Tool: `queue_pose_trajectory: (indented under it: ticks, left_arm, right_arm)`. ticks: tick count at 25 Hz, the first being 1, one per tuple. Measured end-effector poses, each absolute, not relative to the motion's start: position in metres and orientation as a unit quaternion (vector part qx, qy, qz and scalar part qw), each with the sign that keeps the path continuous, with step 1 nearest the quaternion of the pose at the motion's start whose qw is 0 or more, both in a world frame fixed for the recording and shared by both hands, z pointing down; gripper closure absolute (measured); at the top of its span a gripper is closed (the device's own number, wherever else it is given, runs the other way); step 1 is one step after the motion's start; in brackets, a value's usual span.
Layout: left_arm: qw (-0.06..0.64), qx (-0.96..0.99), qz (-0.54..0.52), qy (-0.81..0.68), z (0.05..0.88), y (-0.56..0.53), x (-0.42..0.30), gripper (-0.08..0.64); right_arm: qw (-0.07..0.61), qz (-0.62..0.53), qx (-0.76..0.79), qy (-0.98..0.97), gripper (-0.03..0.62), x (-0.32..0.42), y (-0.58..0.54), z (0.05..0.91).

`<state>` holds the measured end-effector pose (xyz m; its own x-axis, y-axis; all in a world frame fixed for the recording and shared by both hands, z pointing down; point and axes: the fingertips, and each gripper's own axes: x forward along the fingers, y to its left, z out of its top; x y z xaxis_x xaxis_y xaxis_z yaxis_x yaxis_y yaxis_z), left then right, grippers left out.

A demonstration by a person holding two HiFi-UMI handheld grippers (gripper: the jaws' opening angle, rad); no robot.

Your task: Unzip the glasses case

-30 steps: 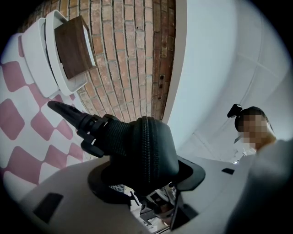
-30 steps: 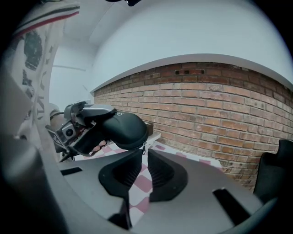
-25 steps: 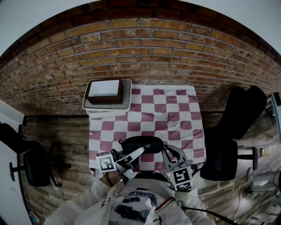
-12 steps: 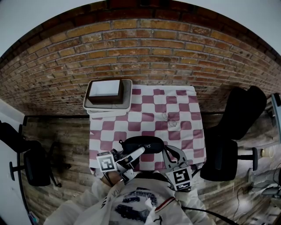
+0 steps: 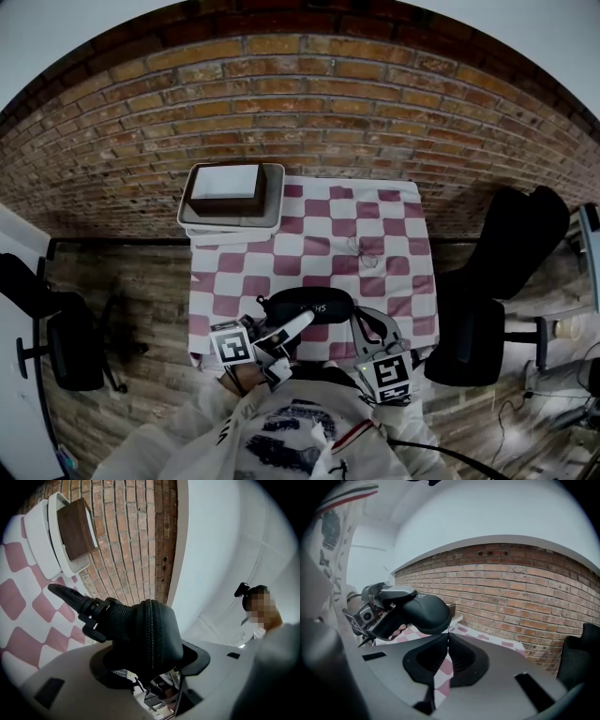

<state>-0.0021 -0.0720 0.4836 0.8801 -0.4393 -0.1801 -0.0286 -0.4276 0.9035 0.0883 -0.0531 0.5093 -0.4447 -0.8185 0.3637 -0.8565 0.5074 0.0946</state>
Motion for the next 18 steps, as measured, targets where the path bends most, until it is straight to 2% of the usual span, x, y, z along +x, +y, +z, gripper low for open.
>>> queue_pose_trajectory:
  ticks: [10, 18]
  left_arm:
    - [0.497, 0.832, -0.172, -0.178, 0.485, -0.081, 0.002, 0.304]
    - [0.49, 0.828, -0.195, -0.19, 0.478, -0.088, -0.001, 0.304]
  right_arm:
    - [0.189, 0.058, 0.498, -0.844, 0.577, 0.094, -0.068, 0.512]
    - [0.191, 0.062, 0.505, -0.84, 0.577, 0.09, -0.079, 0.512]
